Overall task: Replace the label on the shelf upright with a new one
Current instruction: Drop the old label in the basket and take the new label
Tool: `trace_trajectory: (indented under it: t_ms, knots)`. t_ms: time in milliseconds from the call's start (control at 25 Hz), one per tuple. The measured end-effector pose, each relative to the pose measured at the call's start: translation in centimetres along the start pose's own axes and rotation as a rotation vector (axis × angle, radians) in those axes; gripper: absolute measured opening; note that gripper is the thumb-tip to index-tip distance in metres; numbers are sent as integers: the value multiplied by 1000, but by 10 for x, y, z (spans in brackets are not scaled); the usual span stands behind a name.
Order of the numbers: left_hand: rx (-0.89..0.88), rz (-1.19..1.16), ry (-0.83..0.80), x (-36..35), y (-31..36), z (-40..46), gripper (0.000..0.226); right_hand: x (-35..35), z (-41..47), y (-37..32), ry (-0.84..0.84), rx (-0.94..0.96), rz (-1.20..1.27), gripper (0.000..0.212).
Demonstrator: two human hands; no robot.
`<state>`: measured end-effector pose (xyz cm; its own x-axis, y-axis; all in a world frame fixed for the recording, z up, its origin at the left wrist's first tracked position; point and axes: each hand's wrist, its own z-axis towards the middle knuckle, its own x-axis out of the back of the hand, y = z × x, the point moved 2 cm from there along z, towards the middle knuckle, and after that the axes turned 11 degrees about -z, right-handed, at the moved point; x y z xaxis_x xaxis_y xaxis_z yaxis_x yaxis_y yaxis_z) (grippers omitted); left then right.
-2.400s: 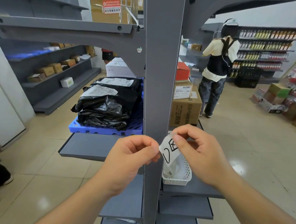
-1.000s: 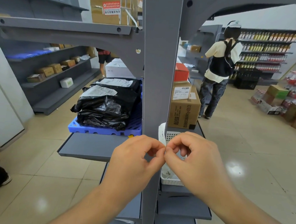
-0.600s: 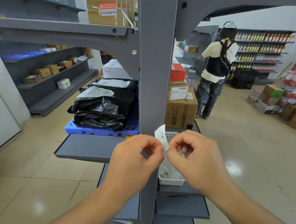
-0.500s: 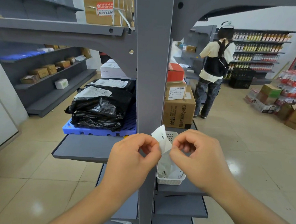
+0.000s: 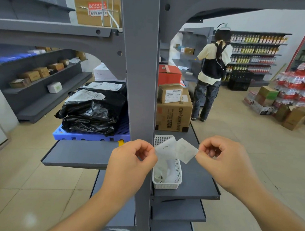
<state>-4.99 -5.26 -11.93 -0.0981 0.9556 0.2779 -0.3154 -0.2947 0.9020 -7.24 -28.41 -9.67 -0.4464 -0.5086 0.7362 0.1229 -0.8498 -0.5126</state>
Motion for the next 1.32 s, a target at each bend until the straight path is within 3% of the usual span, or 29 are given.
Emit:
trace_trajectory:
  t_ms: [480, 760, 880, 1160, 1320]
  knots:
    - [29, 35, -31, -32, -4, -5, 18, 44, -15, 44, 22, -210, 21, 13]
    - [-97, 439, -243, -85, -19, 10, 18, 54, -28, 56, -1, -227, 65, 14]
    - [-53, 688, -364, -119, -39, 32, 19, 54, -33, 65, -29, -242, 62, 15]
    - [70, 941, -538, -165, -70, 63, 24, 56, -49, 84, -40, -305, 96, 15]
    - [48, 1062, -549, -169, -82, 67, 28, 59, -53, 92, -41, -327, 115, 15]
